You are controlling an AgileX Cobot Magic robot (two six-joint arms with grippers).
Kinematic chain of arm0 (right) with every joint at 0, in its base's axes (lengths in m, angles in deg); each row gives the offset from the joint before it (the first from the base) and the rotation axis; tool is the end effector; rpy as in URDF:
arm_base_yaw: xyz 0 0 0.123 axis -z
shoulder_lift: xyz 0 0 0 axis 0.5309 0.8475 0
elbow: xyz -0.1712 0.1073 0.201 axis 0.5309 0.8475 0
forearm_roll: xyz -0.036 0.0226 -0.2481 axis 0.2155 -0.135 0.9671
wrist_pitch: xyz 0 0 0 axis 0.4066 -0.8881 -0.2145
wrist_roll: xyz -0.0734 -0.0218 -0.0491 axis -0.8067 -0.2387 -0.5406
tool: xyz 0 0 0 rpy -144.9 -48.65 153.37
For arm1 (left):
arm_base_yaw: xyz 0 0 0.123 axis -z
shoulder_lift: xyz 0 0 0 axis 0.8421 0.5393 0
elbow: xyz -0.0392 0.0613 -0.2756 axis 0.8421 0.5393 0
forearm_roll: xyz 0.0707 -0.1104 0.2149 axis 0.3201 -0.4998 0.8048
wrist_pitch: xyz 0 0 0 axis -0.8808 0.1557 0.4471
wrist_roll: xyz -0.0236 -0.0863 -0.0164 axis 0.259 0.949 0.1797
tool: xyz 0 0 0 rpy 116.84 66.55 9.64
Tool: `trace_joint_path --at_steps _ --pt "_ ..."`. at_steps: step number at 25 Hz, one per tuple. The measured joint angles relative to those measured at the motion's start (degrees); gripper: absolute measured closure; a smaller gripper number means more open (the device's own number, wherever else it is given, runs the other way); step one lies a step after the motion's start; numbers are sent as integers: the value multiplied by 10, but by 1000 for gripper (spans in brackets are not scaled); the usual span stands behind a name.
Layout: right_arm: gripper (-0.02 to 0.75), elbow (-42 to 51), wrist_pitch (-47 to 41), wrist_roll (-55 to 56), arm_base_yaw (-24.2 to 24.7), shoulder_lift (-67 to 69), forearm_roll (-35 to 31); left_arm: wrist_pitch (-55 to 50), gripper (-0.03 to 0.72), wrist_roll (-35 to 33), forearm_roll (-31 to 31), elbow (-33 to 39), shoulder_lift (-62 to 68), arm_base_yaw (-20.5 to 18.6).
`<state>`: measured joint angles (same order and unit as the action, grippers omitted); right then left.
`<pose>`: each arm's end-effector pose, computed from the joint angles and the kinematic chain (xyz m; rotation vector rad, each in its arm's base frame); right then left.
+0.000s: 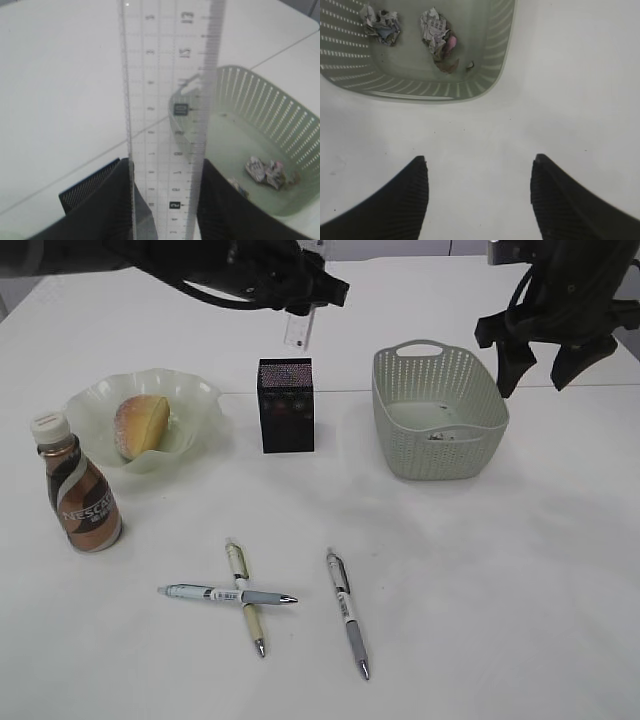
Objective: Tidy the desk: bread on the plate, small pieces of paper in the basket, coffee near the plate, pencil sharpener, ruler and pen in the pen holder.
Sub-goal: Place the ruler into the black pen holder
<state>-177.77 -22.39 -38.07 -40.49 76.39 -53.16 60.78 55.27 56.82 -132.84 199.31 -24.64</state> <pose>0.4206 0.0557 0.2867 -0.1431 2.8537 -0.0659 0.4137 -0.2619 0.2824 0.5715 1.9873 -0.3104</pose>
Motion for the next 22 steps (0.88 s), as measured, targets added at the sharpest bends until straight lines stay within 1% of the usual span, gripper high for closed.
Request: trace_joint_path --at_steps 6,9,12,16,19,22 --pt "267 0 0 -1 0 0 1 132 410 0 72 0 48 -6" --pt "267 0 0 -1 0 0 1 186 410 0 77 0 74 -19" --pt "267 0 0 -1 0 0 2 222 410 0 65 0 90 -35" --pt "267 0 0 -1 0 0 2 259 410 0 28 0 105 -53" --pt "267 0 0 -1 0 0 2 279 410 0 6 -1 120 -60" --pt "267 0 0 -1 0 0 2 281 410 0 -2 -1 135 -61"
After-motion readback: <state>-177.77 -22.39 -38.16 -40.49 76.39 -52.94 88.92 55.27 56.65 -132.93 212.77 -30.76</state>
